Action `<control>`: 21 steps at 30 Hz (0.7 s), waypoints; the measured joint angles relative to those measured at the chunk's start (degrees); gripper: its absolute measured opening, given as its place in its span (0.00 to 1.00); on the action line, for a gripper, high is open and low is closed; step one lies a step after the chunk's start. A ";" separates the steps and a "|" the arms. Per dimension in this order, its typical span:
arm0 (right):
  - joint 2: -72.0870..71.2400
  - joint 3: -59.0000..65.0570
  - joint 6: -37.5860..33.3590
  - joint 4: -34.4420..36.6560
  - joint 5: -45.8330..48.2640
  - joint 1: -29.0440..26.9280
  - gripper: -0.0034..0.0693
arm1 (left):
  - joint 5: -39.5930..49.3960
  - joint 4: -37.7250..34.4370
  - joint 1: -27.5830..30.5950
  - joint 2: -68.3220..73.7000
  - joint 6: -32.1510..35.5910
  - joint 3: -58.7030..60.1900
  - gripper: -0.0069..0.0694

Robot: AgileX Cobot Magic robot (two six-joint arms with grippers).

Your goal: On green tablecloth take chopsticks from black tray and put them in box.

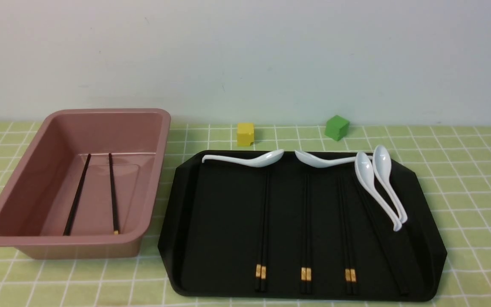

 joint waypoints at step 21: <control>0.00 0.00 0.00 0.00 0.00 0.00 0.38 | -10.26 0.90 0.00 0.53 0.04 17.02 0.08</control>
